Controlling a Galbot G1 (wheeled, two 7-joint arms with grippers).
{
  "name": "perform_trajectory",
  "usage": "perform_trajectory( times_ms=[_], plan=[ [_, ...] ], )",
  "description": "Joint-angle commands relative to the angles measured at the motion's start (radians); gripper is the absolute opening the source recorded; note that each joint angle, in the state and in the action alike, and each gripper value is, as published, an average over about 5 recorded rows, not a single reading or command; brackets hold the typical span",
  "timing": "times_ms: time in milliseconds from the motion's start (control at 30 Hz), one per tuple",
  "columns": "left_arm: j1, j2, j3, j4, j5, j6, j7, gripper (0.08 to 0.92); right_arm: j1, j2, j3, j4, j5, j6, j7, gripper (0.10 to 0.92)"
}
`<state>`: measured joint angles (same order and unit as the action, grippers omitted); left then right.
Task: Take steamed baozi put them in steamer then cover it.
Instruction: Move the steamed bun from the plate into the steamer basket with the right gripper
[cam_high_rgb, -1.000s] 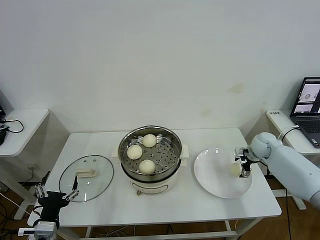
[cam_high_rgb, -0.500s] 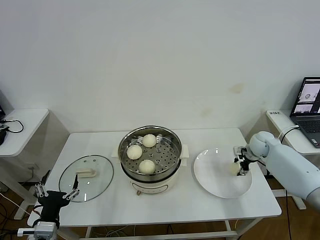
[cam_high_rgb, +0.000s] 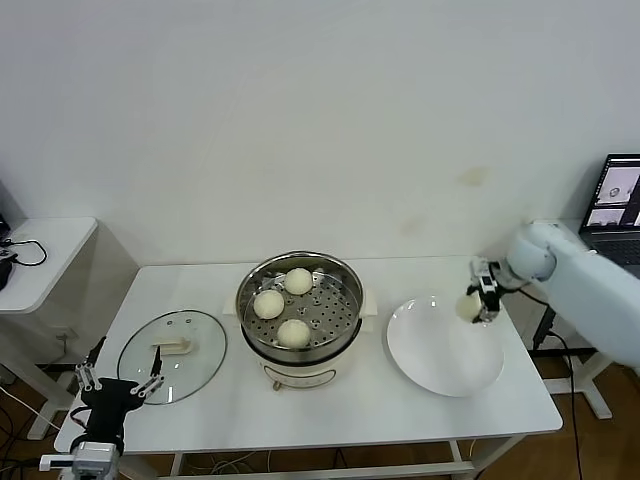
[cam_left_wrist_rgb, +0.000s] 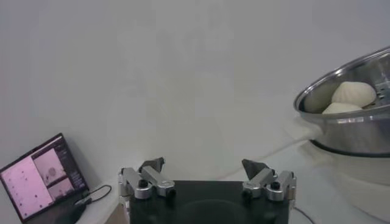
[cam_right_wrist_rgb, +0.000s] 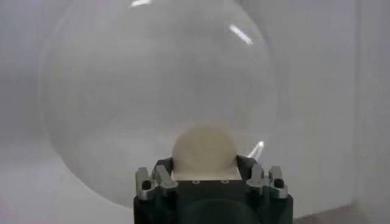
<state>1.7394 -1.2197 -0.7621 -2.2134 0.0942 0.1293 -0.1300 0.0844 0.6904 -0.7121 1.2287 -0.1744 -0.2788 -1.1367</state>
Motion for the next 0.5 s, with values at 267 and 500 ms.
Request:
perform_trajectory(
  times_ms=[267, 500],
  plan=[
    [-0.014, 0.011, 0.008, 0.005, 0.005, 0.000, 0.000, 0.823, 0.584, 0.152, -0.423, 0.242, 0.446, -0.205, 0.073, 0.669],
    [-0.012, 0.021, -0.006, 0.013, 0.004, -0.002, 0.000, 0.823, 0.554, 0.313, -0.443, 0.231, 0.566, -0.287, 0.154, 0.670]
  ],
)
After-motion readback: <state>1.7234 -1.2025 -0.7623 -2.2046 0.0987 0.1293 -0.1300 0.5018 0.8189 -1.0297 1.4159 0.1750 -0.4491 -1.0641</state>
